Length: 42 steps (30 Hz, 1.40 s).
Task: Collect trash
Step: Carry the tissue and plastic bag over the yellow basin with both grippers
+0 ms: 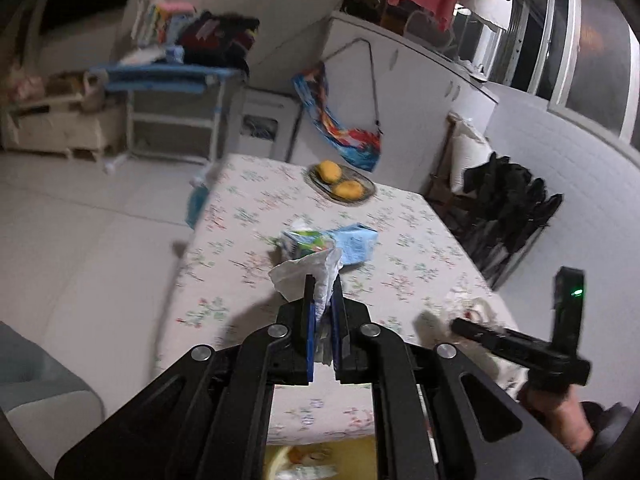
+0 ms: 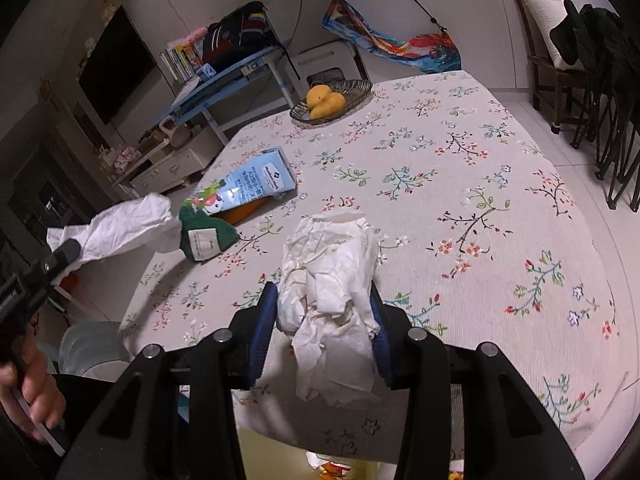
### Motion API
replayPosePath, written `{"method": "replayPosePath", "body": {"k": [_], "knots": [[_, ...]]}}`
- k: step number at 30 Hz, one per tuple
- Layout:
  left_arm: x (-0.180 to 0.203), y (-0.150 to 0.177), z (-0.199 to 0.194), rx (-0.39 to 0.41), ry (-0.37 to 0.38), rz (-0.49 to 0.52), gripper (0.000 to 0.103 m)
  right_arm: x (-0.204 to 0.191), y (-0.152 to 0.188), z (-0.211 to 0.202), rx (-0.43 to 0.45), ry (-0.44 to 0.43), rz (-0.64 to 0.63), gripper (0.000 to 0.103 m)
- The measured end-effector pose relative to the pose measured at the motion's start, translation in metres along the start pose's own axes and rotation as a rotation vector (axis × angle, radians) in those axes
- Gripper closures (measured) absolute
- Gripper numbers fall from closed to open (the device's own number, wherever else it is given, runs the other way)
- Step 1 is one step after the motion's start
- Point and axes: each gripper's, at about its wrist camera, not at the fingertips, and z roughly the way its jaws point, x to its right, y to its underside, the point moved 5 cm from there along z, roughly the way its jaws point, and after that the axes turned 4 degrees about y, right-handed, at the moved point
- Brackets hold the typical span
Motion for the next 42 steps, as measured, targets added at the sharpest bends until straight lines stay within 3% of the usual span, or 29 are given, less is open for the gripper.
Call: {"method": "replayPosePath", "body": {"k": [3,10,21,42], "knots": [[-0.002,0.001,-0.009,0.029,-0.063,0.021,0.096,0.0,0.001,-0.004,0.012,-0.009,0.01,0.06],[-0.001,0.013,-0.016,0.017,-0.134,0.052,0.096,-0.006,0.011,-0.015,0.029,-0.03,0.018,0.06],[0.003,0.026,-0.034,0.032,-0.164,0.072,0.096,-0.016,0.025,-0.031,0.044,-0.065,0.019,0.06],[0.02,0.048,-0.059,0.036,-0.14,0.108,0.096,-0.063,0.075,-0.053,0.006,-0.123,-0.081,0.059]]}}
